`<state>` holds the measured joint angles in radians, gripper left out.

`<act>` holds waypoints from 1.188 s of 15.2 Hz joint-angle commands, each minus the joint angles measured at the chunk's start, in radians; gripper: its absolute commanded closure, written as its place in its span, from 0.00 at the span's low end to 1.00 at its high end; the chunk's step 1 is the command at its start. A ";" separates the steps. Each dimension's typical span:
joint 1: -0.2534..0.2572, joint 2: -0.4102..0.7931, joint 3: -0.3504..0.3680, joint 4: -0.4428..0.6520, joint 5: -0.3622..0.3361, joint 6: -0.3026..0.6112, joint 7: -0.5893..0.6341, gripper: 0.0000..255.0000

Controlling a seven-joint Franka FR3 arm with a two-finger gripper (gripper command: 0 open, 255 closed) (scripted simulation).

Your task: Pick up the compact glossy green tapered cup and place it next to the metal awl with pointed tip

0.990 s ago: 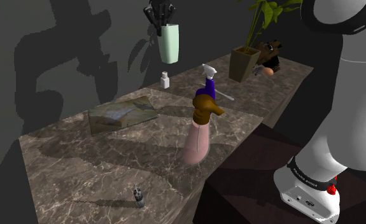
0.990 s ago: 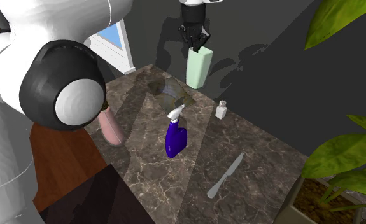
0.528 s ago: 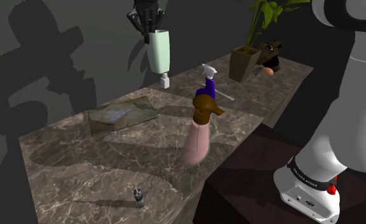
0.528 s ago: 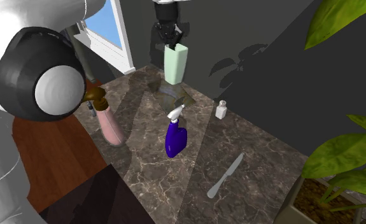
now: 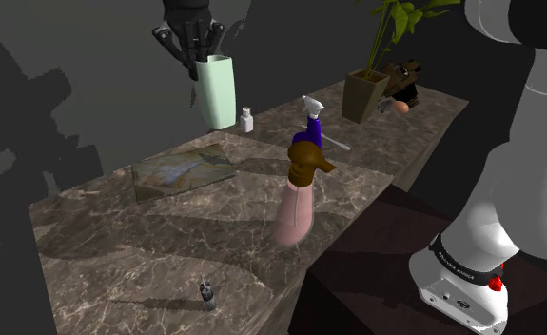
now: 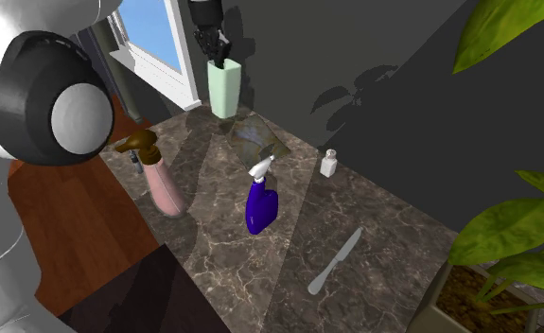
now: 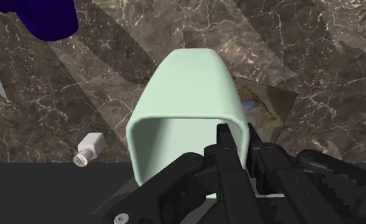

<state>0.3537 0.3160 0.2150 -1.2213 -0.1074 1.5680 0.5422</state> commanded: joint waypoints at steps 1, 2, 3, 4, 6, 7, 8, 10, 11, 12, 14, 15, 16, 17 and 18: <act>0.031 0.001 0.014 0.003 -0.006 -0.004 0.044 1.00; 0.047 0.007 0.020 0.011 -0.010 -0.008 0.066 1.00; 0.064 0.015 0.027 0.022 -0.015 -0.013 0.088 1.00; 0.081 0.023 0.034 0.035 -0.020 -0.019 0.110 1.00; 0.116 0.045 0.046 0.067 -0.031 -0.032 0.153 1.00; 0.135 0.058 0.052 0.086 -0.037 -0.040 0.174 1.00; 0.154 0.073 0.057 0.107 -0.043 -0.049 0.196 1.00; 0.194 0.107 0.067 0.159 -0.057 -0.069 0.237 1.00; 0.216 0.127 0.071 0.189 -0.064 -0.082 0.257 1.00; 0.238 0.149 0.075 0.223 -0.073 -0.096 0.277 1.00; 0.292 0.208 0.081 0.318 -0.093 -0.134 0.319 1.00; 0.286 0.196 0.081 0.283 -0.089 -0.112 0.320 1.00; 0.281 0.185 0.082 0.251 -0.086 -0.091 0.322 1.00; 0.276 0.175 0.083 0.221 -0.083 -0.071 0.323 1.00; 0.272 0.166 0.083 0.192 -0.081 -0.052 0.324 1.00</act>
<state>0.6314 0.4986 0.2971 -0.9875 -0.1923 1.4907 0.8631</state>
